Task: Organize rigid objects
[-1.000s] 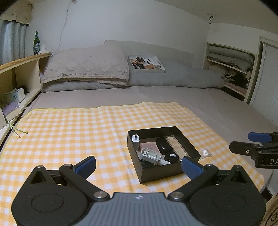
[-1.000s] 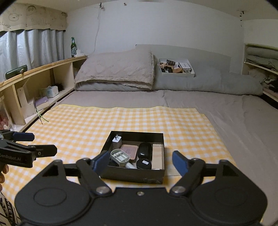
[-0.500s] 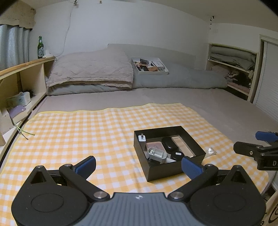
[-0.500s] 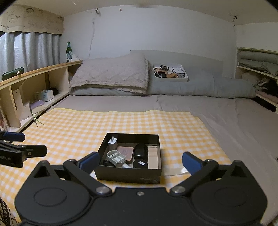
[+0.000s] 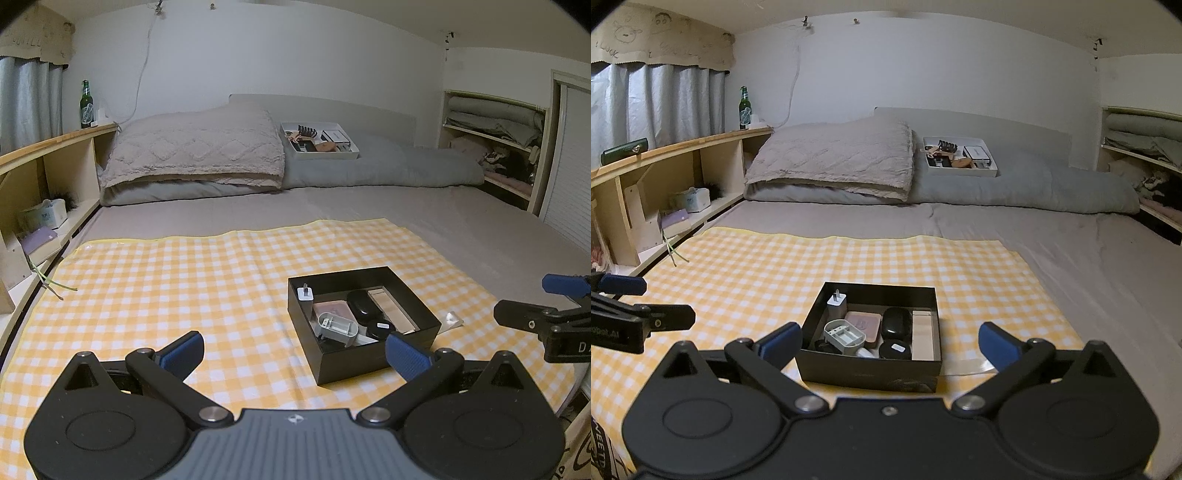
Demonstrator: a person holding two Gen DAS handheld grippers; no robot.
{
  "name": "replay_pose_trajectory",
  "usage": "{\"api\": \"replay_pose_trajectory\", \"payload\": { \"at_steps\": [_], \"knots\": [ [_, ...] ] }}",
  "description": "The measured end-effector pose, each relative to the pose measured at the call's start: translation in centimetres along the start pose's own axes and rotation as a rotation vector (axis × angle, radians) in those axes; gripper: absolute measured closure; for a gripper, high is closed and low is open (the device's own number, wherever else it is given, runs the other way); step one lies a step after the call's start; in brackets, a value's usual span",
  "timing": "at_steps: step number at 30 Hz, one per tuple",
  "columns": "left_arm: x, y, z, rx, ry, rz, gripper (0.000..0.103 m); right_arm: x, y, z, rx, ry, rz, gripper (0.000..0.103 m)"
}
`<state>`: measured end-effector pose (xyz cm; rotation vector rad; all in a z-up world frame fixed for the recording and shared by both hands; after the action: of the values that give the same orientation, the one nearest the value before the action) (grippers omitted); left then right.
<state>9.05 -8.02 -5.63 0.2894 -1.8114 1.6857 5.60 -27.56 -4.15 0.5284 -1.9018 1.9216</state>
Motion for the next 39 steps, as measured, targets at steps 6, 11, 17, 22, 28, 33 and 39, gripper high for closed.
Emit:
{"api": "replay_pose_trajectory", "payload": {
  "at_steps": [6, 11, 17, 22, 28, 33, 39],
  "knots": [
    [0.04, 0.01, -0.02, -0.005, 0.002, 0.003, 0.000, -0.06, 0.03, -0.08, 0.000, 0.004, -0.006, 0.000],
    [0.02, 0.01, 0.04, -0.007, 0.002, 0.003, 0.000, -0.07, 0.10, -0.14, 0.004, 0.002, -0.008, 0.000],
    [0.03, 0.01, 0.05, -0.007, 0.002, 0.004, 0.000, -0.07, 0.16, -0.04, -0.001, 0.005, -0.008, 0.000],
    [0.04, 0.02, 0.10, -0.006, 0.001, 0.003, 0.000, -0.07, 0.18, -0.02, -0.001, 0.005, -0.008, 0.000],
    [0.06, -0.03, -0.05, -0.007, 0.003, 0.003, 0.000, -0.09, 0.23, -0.01, 0.000, 0.006, -0.010, 0.000],
    [0.05, -0.02, -0.03, -0.007, 0.003, 0.004, 0.000, -0.07, 0.33, -0.05, 0.003, 0.008, -0.012, 0.000],
    [0.09, -0.01, -0.13, -0.014, -0.002, 0.006, 0.000, -0.10, 0.31, -0.08, 0.003, 0.008, -0.012, 0.000]
  ]
}}
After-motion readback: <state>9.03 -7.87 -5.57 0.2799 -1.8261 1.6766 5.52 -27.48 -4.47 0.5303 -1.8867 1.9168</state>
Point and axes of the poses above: each gripper's, at about its wrist camera, not at the fingertips, and x roughly against the way its jaws point, z to its right, y to its underside, the point moved 9 cm from there along -x, roughly the way its jaws point, and after that the axes turned 3 degrees about -z, right-handed, at the moved point
